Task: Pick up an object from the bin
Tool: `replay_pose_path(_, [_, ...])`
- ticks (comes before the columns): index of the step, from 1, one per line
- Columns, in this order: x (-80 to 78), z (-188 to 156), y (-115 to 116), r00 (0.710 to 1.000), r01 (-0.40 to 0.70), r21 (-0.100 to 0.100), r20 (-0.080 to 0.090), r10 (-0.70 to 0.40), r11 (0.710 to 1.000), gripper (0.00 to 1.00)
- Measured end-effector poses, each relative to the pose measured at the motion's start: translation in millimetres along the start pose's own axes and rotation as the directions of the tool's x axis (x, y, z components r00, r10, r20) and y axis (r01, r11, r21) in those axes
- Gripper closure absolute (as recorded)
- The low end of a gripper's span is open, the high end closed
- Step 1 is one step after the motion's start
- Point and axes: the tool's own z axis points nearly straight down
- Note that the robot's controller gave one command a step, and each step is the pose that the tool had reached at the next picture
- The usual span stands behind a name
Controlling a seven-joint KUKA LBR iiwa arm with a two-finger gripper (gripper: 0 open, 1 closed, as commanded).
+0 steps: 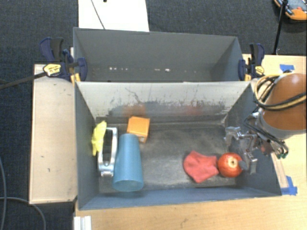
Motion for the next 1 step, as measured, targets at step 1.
replay_pose_path(1, [22.5,43.0,-0.6,1.0,-0.009,0.007,0.001,0.009,1.0,0.0])
